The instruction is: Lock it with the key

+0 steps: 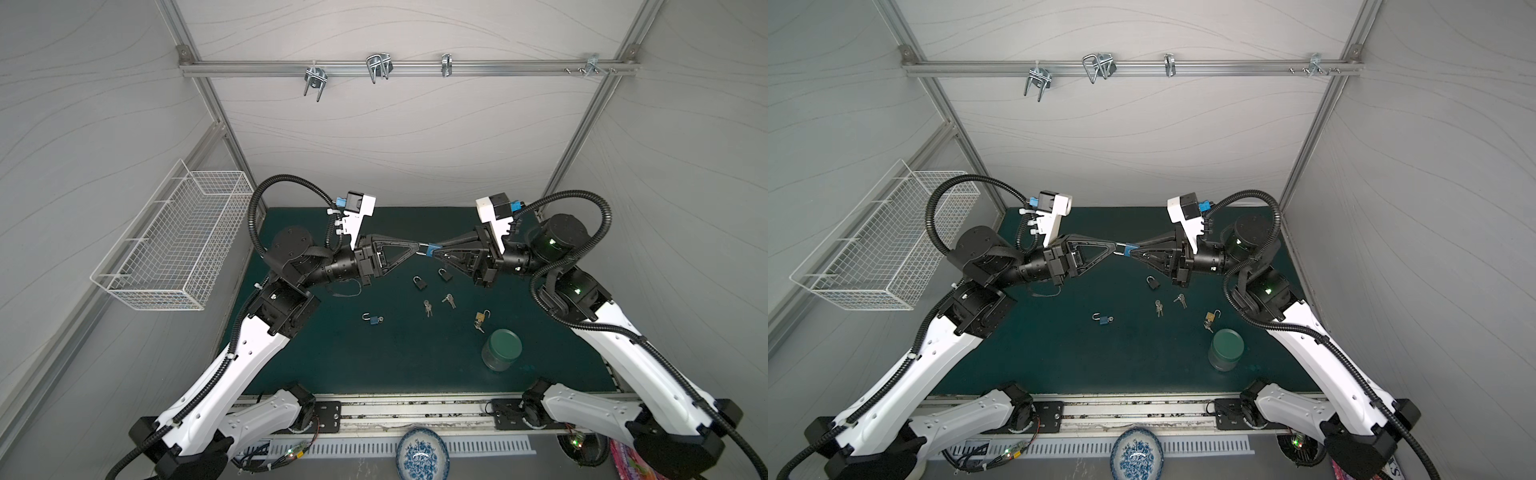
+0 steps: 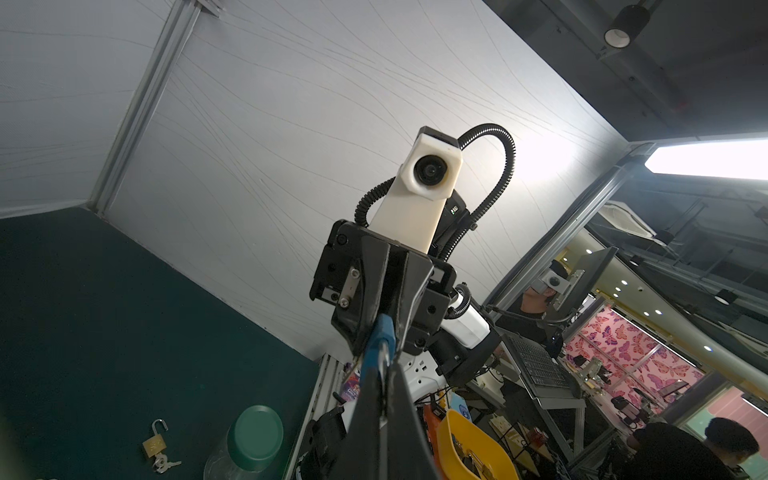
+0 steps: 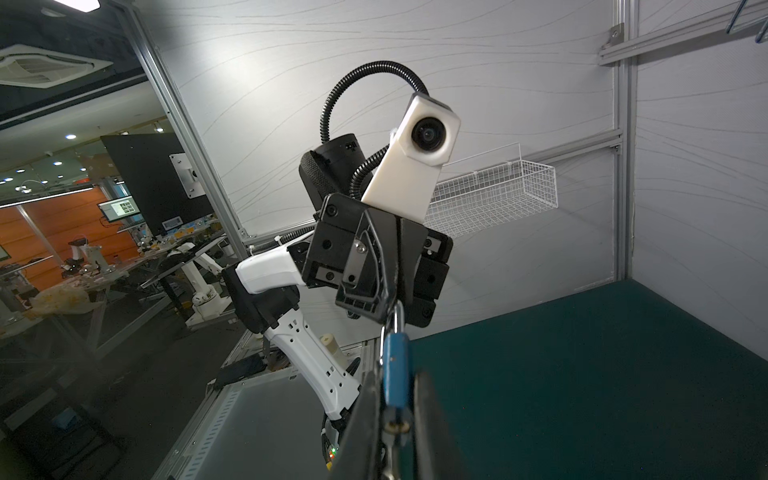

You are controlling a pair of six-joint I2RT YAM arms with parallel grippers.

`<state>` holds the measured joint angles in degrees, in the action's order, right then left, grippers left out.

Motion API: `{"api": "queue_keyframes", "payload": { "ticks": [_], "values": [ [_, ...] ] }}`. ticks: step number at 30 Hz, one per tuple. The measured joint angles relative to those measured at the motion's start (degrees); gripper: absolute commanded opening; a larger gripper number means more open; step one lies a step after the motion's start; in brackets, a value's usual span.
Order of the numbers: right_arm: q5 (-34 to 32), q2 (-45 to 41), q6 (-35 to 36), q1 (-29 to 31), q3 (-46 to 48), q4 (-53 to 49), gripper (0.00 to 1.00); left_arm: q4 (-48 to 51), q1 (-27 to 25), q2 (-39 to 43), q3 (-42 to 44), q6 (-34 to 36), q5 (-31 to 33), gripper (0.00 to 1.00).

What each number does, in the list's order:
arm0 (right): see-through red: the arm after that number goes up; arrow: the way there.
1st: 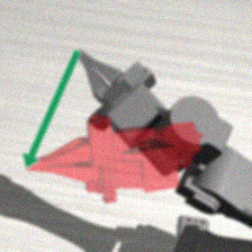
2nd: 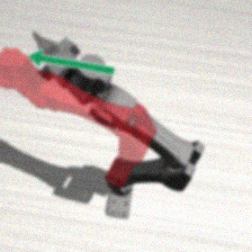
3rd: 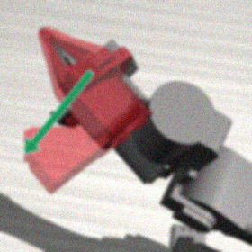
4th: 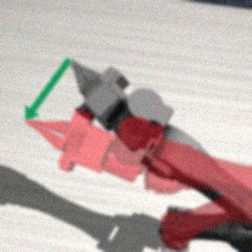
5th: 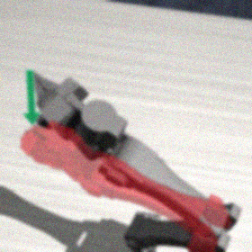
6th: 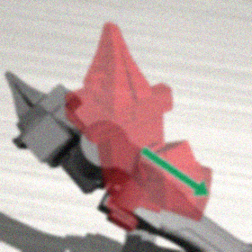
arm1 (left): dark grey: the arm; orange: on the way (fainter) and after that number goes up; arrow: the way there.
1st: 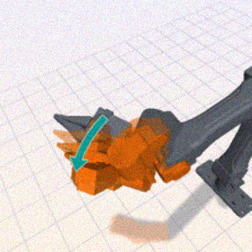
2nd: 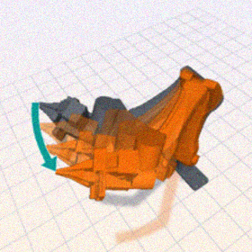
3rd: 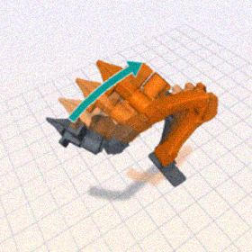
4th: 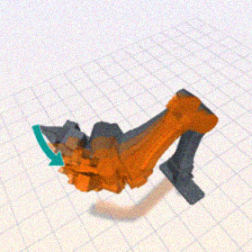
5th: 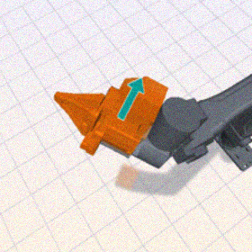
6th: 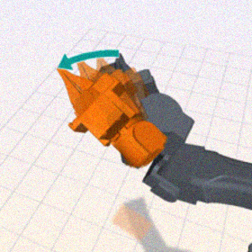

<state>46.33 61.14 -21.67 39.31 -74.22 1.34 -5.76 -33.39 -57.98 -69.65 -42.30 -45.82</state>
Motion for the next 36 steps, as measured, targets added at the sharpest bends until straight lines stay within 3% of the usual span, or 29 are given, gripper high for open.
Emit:
{"api": "queue_keyframes", "payload": {
  "ticks": [10, 27, 36],
  "values": [
    [5.42, 5.14, -13.00, -1.95, -9.27, -7.02, 0.00, 6.82, 0.00, -0.26, -4.28, 8.87, 1.27, 0.00],
    [5.42, 3.72, -5.97, -1.92, -6.34, -7.50, 0.00, 7.69, -0.33, -0.31, -3.43, 6.05, 0.79, 0.00],
    [5.68, 3.50, -10.05, -1.66, -6.40, -6.58, 0.00, 5.97, -2.03, -0.37, -3.02, 5.88, 2.23, 0.00]
  ]
}}
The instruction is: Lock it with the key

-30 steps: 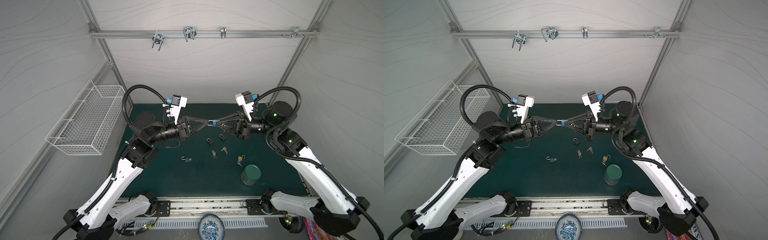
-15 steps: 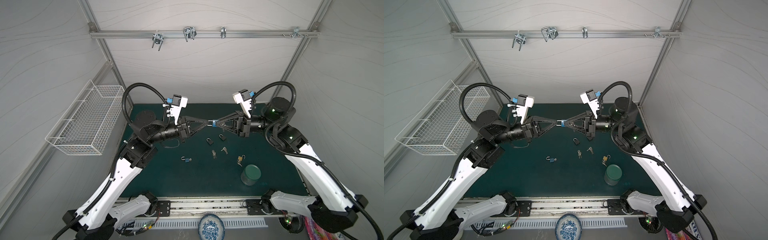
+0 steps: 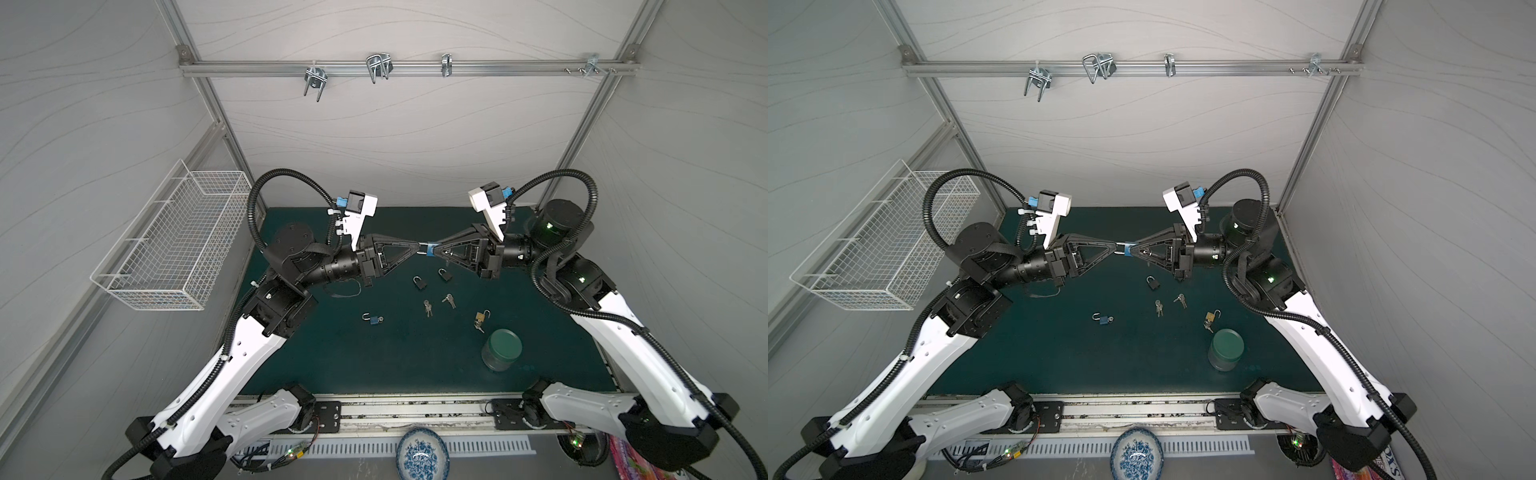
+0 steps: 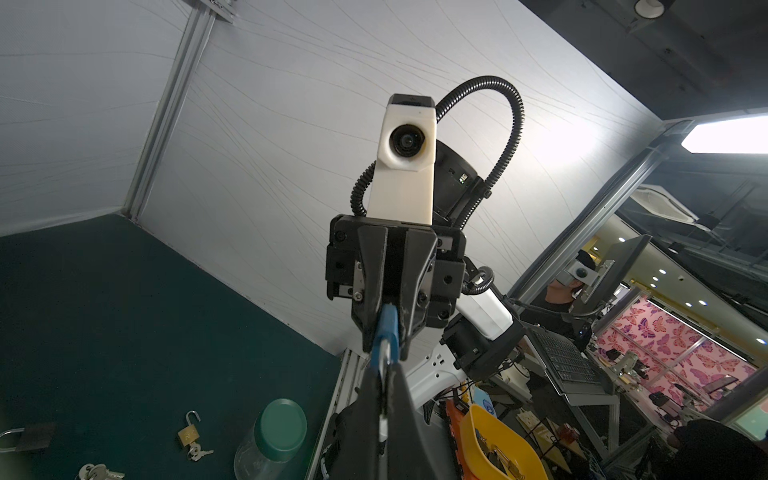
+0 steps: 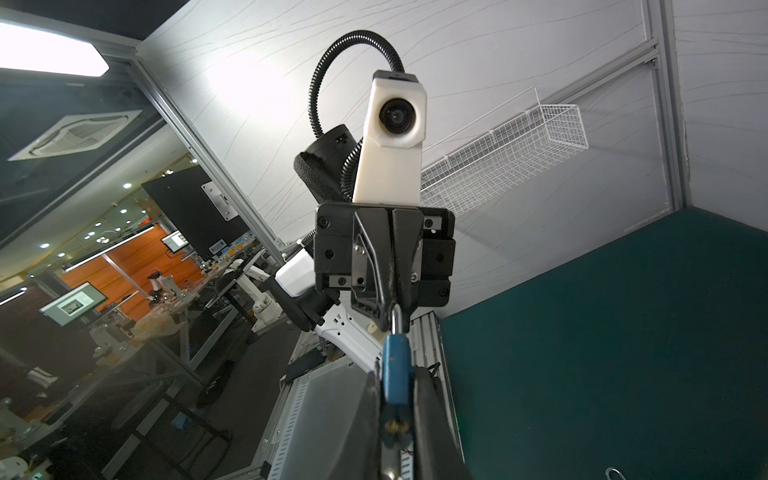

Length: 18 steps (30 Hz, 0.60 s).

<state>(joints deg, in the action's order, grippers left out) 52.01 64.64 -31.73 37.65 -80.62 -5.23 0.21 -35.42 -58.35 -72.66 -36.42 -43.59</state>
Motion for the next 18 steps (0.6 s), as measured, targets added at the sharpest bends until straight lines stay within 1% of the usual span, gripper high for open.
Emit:
{"api": "queue_keyframes", "payload": {
  "ticks": [3, 8, 13, 18],
  "values": [
    [0.44, 0.02, -3.41, 0.15, 0.00, 1.31, 0.00, -0.57, -0.72, -0.31, 0.00, 0.39, 0.46, 0.00],
    [0.57, 0.02, -6.34, 0.20, 0.02, 1.81, 0.00, -1.01, -1.55, -0.57, 0.04, 0.79, 1.27, 0.00],
    [0.48, 0.02, -6.23, 0.20, 0.02, 1.84, 0.00, -0.98, -2.01, -0.59, 0.04, 1.36, 2.10, 0.00],
    [0.31, 0.15, -3.80, 0.22, 0.02, 1.79, 0.00, -1.16, -2.16, -0.63, 0.17, 1.75, 2.54, 0.00]
  ]
}}
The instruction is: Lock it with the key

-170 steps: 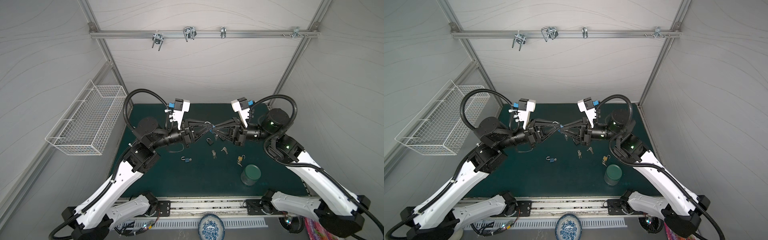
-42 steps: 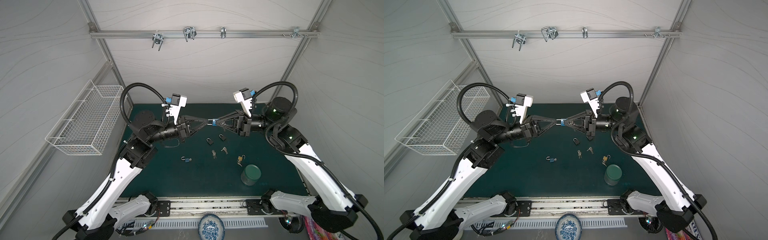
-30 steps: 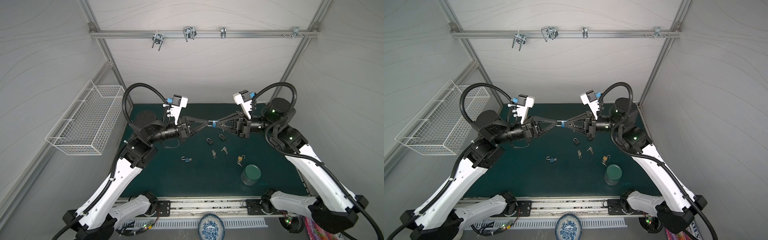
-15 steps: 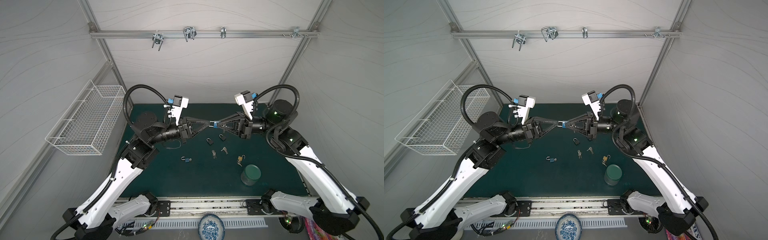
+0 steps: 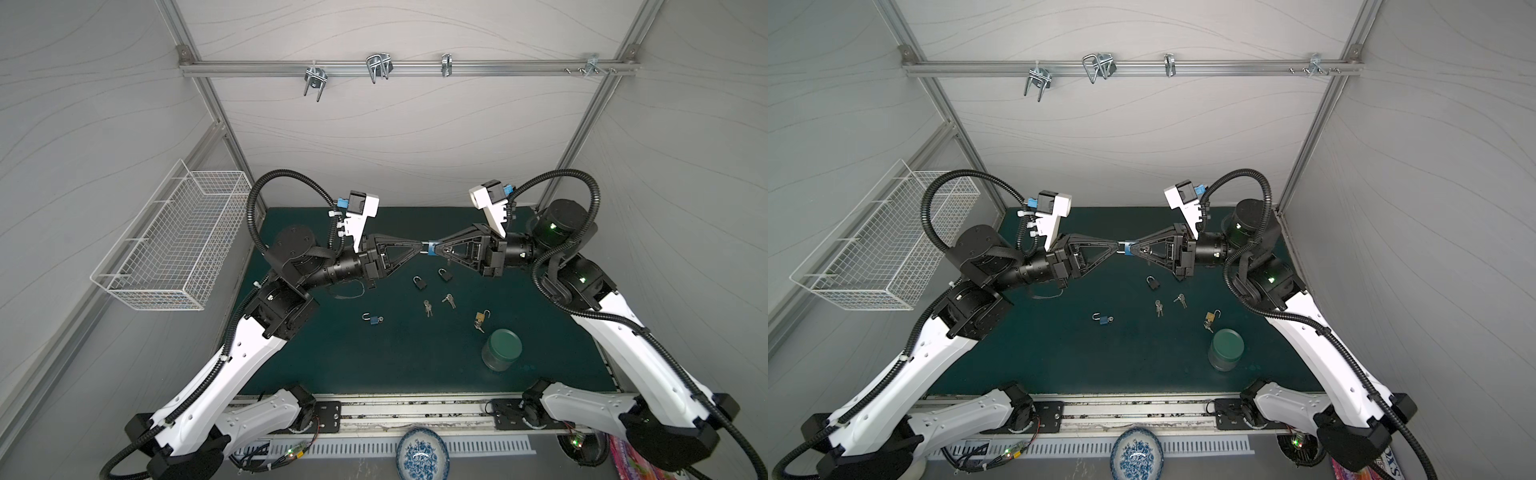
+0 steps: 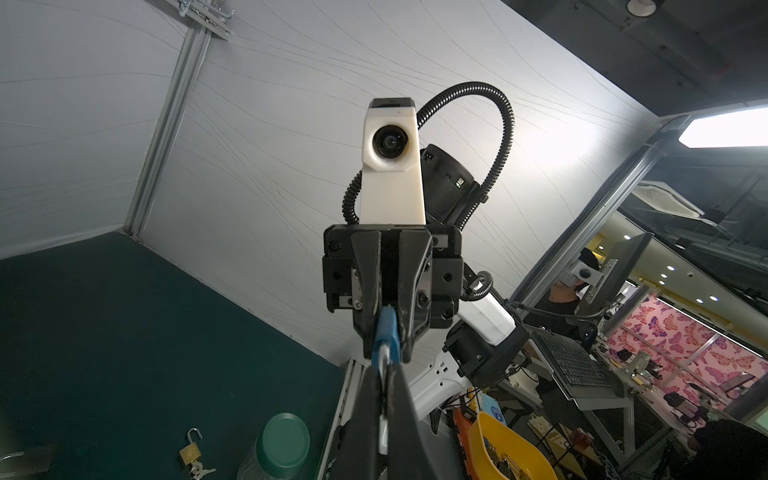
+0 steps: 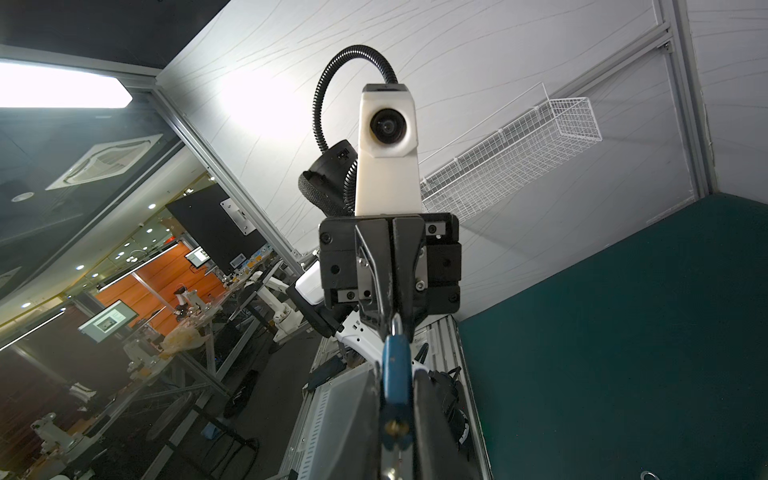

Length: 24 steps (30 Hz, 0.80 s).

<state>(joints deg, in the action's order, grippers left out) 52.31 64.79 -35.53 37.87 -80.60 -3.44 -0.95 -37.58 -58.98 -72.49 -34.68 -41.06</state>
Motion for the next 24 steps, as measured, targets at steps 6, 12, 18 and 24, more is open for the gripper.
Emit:
{"api": "queue_keyframes", "payload": {
  "ticks": [6, 12, 18, 24],
  "values": [
    [-0.92, 1.36, 4.07, 1.33, -2.19, -2.91, 0.00, -1.51, -1.84, -0.50, -0.02, 0.63, 1.66, 0.00],
    [-1.70, -0.07, 5.64, 1.16, -2.25, -3.82, 0.00, -3.69, -3.17, -0.66, 0.24, 1.36, 2.69, 0.00],
    [-2.23, -2.49, 6.91, -1.31, 3.52, -3.69, 0.29, -2.62, 1.62, -0.44, 3.23, -0.28, -1.29, 0.00],
    [-6.27, -4.87, 14.49, -2.27, 7.39, -7.74, 0.61, 0.98, 6.45, -0.85, 4.11, -2.67, -4.96, 0.00]
  ]
}}
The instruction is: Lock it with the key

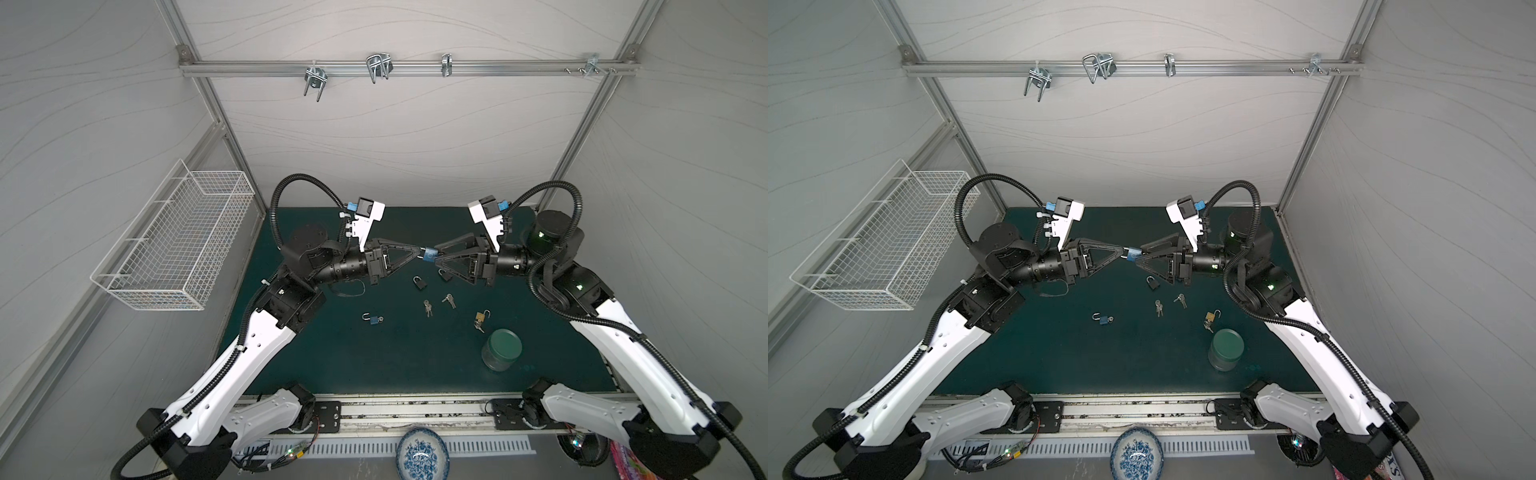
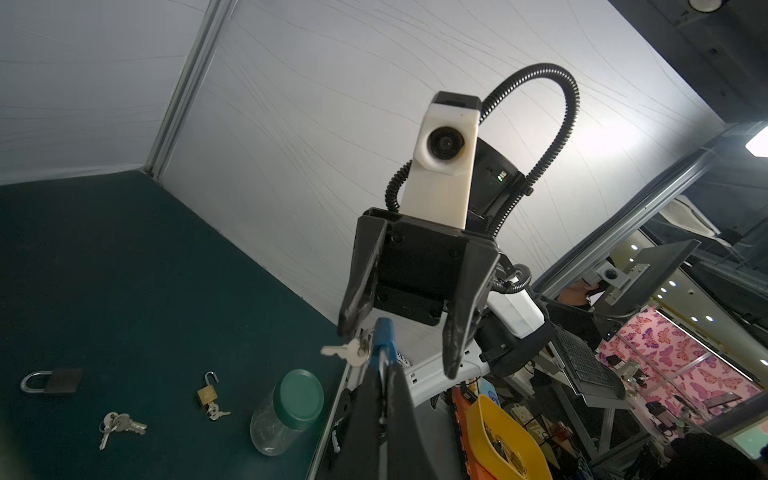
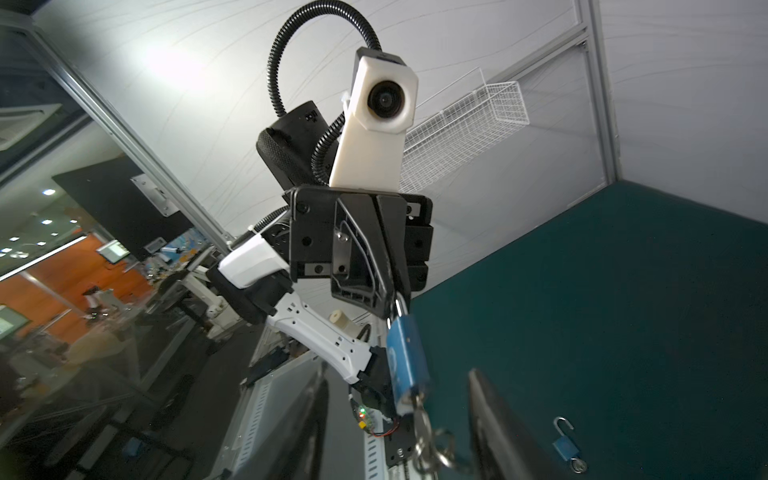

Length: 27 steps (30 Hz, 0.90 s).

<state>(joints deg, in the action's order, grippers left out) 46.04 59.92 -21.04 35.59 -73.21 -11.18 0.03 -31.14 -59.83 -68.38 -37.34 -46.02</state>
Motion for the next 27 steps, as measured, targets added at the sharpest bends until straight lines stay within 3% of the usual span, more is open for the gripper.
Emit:
{"api": "queue_keyframes", "payload": {
  "ticks": [4, 8, 14, 20, 27],
  "values": [
    [-3.91, -4.74, 5.66, -0.02, 3.76, -0.72, 0.63, -1.84, 1.90, 0.28, 0.70, -2.67, -1.64, 0.00],
    [-6.86, -7.76, 10.71, -0.07, 9.05, 2.29, 0.76, -5.05, 2.89, 0.37, 2.67, -5.84, -3.02, 0.00],
    [-9.57, -7.93, 13.68, -0.07, 16.26, 10.03, 0.79, -13.53, 4.90, 0.24, 7.21, -13.11, -4.70, 0.00],
    [-7.78, -4.87, 14.03, -0.07, 14.97, 14.14, 0.62, -22.58, 5.60, -0.92, 10.36, -19.85, -5.38, 0.00],
    [-4.00, -1.36, 12.87, 0.26, 11.74, 16.70, 0.49, -26.91, 5.81, -1.09, 10.69, -22.82, -5.68, 0.00]
  ]
}}
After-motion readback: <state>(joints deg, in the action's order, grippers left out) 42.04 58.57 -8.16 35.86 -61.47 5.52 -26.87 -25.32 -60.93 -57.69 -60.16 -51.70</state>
